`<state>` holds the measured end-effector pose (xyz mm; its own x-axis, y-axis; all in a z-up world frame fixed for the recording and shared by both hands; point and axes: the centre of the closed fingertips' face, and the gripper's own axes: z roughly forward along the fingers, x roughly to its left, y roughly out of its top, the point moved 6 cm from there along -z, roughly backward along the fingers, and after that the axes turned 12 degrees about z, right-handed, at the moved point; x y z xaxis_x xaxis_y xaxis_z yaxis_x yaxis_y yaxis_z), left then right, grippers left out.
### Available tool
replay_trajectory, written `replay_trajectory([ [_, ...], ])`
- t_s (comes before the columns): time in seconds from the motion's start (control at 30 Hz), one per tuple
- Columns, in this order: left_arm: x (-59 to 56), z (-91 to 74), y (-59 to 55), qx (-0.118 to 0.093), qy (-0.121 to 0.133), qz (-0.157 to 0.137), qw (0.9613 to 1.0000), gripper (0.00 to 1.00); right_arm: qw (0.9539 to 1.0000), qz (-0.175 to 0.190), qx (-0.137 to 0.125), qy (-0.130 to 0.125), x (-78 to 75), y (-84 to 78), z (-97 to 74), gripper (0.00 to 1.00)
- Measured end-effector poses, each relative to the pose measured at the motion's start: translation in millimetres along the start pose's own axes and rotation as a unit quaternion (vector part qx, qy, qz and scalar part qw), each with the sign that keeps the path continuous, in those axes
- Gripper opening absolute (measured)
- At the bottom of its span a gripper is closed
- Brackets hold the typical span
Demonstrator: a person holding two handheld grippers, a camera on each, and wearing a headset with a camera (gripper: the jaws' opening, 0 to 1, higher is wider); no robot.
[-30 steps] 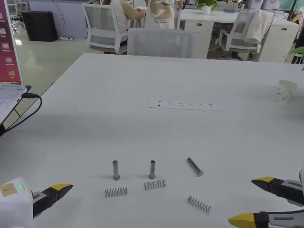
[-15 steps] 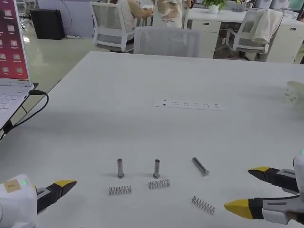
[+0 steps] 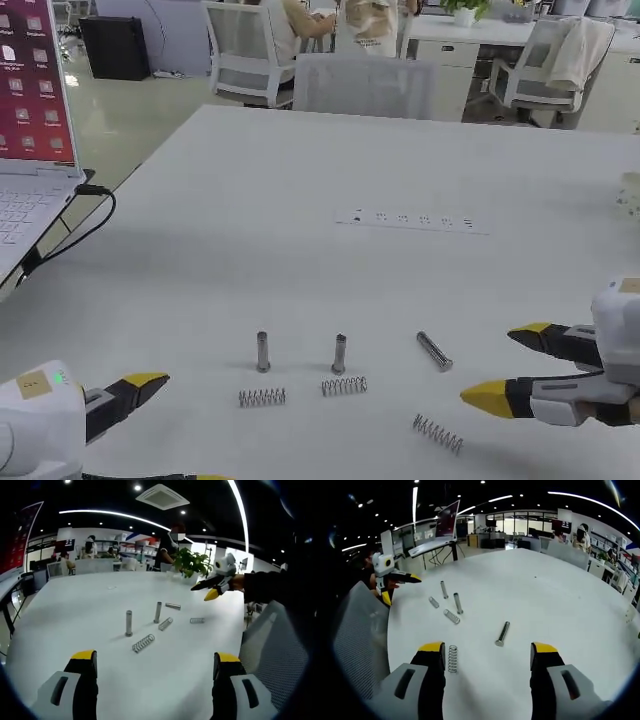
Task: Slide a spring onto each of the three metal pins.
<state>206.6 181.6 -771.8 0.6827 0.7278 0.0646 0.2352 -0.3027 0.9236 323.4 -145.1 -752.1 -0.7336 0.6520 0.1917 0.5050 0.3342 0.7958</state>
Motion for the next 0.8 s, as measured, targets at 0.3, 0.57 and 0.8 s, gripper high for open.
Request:
replay_trajectory([
  [0.3, -0.1, -0.9, -0.4, 0.0, 0.003, -0.001, 1.0, 0.93, 0.9999, 0.003, 0.01, -0.001, -6.8, 10.7, 19.7, 0.63],
  [0.57, 1.2, -2.0, -0.3, -0.005, 0.008, -0.004, 1.0, 0.93, 0.9996, 0.003, 0.027, 0.0, -10.7, 21.0, 38.4, 0.61],
  [0.8, 2.8, -3.5, -4.1, -0.003, 0.009, -0.007, 0.9999, 0.92, 0.9986, 0.003, 0.053, -0.006, -16.6, 23.3, 53.0, 0.56],
])
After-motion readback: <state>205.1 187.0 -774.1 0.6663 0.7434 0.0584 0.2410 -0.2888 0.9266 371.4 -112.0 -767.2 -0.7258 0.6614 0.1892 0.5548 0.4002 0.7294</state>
